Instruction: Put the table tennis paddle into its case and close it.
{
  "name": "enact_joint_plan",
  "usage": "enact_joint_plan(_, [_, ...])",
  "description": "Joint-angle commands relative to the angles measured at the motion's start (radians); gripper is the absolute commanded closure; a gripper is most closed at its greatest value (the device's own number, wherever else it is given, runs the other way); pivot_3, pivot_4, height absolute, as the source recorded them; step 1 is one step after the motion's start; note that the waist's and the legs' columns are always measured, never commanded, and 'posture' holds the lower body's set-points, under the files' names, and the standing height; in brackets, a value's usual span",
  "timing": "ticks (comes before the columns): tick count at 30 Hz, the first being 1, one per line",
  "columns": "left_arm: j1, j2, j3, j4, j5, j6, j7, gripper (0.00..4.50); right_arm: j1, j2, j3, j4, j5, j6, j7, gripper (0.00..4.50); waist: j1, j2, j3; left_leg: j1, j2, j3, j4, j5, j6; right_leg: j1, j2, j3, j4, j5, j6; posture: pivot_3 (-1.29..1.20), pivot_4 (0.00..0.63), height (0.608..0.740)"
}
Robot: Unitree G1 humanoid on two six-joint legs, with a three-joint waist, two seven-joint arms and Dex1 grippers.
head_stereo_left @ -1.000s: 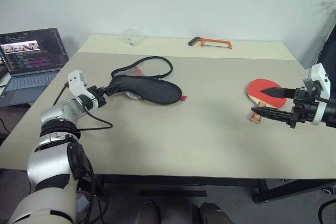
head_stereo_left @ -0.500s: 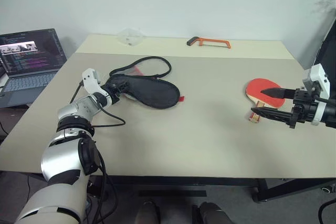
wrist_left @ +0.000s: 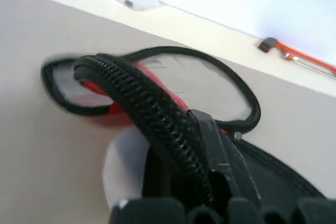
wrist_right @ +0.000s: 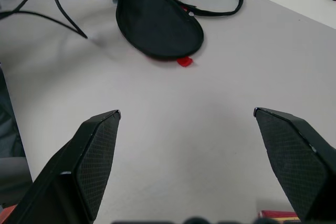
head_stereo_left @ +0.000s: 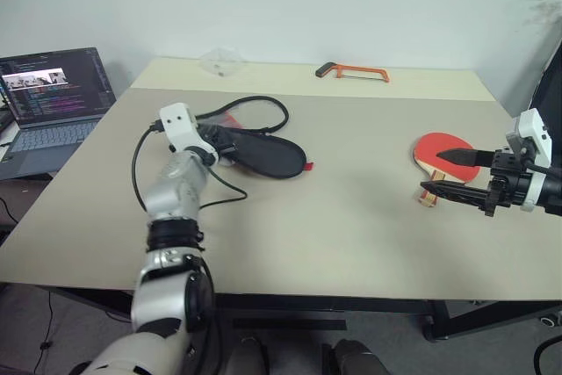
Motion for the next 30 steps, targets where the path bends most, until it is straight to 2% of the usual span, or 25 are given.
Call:
enact_joint_plan(1, [0.034,-0.093,-0.058,-0.117,0.045,-0.014,0.118,4.46,-0.024,-0.02,-0.006,-0.014,-0.004,-0.014,0.002,0.0,0.003,0.0,0.0,0.0,0.0,0.0,0.0,0.0,0.0,0.0,0.0,0.0,0.0,0.0,0.0,0.0,0.15,0.74])
enact_joint_plan(4, [0.051,-0.176,-0.106,-0.162,0.073,0.017,0.187,4.46,-0.026,-0.027,-0.012,-0.012,-0.003,-0.012,0.008,0.0,0.007,0.0,0.0,0.0,-0.001,0.0,0.001,0.0,0.0,0.001,0.0,0.0,0.0,0.001,0.002,0.0,0.15,0.74])
enact_joint_plan(13, [0.0,-0.297,-0.27,-0.197,0.055,0.202,0.108,4.46,-0.019,-0.035,-0.013,-0.015,-0.008,-0.016,0.012,0.0,0.007,0.0,0.0,0.0,-0.001,0.0,0.002,0.0,0.0,0.001,0.0,0.001,-0.002,-0.001,0.006,0.0,0.15,0.74])
enact_joint_plan(21, [-0.059,-0.374,-0.316,-0.095,0.06,0.231,0.117,4.46,-0.026,-0.032,-0.001,-0.007,-0.02,-0.029,0.013,0.0,0.006,0.001,0.0,0.0,-0.001,0.0,0.001,0.0,0.0,0.001,0.0,0.001,-0.004,-0.001,0.006,0.0,0.15,0.74])
enact_joint_plan(25, [-0.095,-0.419,-0.298,-0.02,0.03,0.233,0.141,4.46,-0.032,-0.032,0.007,-0.002,-0.025,-0.034,0.016,0.0,0.006,0.001,0.0,0.0,-0.002,0.0,0.001,0.0,0.0,0.002,0.0,0.001,-0.008,0.0,0.008,0.0,0.15,0.74])
enact_joint_plan(30, [-0.117,-0.42,-0.303,-0.006,-0.012,0.269,0.119,4.46,-0.033,-0.041,0.002,-0.004,-0.028,-0.029,0.022,0.0,0.007,0.001,0.0,-0.001,-0.002,0.0,0.001,0.0,0.0,0.002,0.0,0.001,-0.009,0.0,0.008,0.0,0.15,0.74])
